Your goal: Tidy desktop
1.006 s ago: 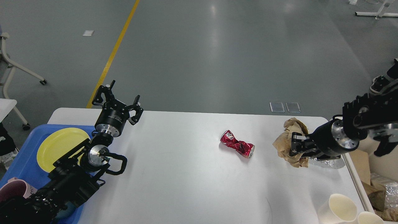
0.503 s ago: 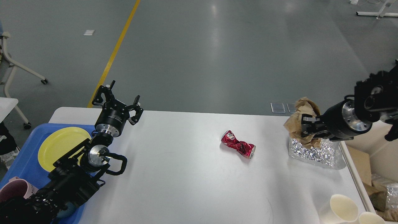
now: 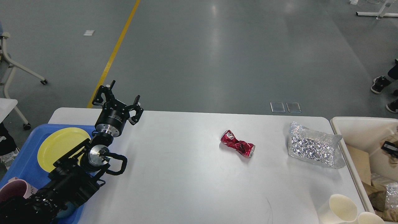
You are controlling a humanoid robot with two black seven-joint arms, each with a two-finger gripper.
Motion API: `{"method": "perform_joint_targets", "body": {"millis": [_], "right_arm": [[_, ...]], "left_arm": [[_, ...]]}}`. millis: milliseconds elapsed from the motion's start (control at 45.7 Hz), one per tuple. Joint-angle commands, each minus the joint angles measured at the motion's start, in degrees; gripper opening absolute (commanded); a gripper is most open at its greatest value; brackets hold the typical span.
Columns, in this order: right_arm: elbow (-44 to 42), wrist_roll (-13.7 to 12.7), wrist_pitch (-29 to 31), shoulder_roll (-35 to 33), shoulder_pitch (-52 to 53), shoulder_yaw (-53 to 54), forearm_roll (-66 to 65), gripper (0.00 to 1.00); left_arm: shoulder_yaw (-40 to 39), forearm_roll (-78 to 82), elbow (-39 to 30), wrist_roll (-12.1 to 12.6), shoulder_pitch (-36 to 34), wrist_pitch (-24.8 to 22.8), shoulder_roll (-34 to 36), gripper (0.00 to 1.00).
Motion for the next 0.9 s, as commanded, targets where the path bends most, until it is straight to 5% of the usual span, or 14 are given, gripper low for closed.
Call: {"method": "perform_joint_targets", "body": {"millis": [0,197,438,459,503,875], "right_arm": [[-15.2,-0.28,-1.51,1.0,-12.84,4.13,6.15,0.0],[-40.79,-0.63,-0.81,7.15,-31.83,15.81,10.2,0.0],[-42.48,-2.83,-0.99,9.53,-33.95,21.54,10.03,0.0],[-42.48,-2.74,-0.81,9.53,-33.95,21.63,10.03,0.18],[-42.3,-2.65,-0.63,9.44,-33.87,21.71,9.94,1.0],[-41.95,-2.3,-0.9,9.62,-33.34,22.24,9.94,1.0]], "left_arm": [[0.0,0.01,0.0,0.0,0.01,0.0,0.01,0.96],[0.0,0.01,0.0,0.0,-0.07,0.0,0.01,0.96],[0.0,0.01,0.0,0.0,-0.07,0.0,0.01,0.96],[0.0,0.01,0.0,0.0,0.01,0.0,0.01,0.96],[0.0,0.01,0.0,0.0,-0.07,0.0,0.01,0.96],[0.0,0.01,0.0,0.0,0.01,0.0,0.01,0.96]]}}
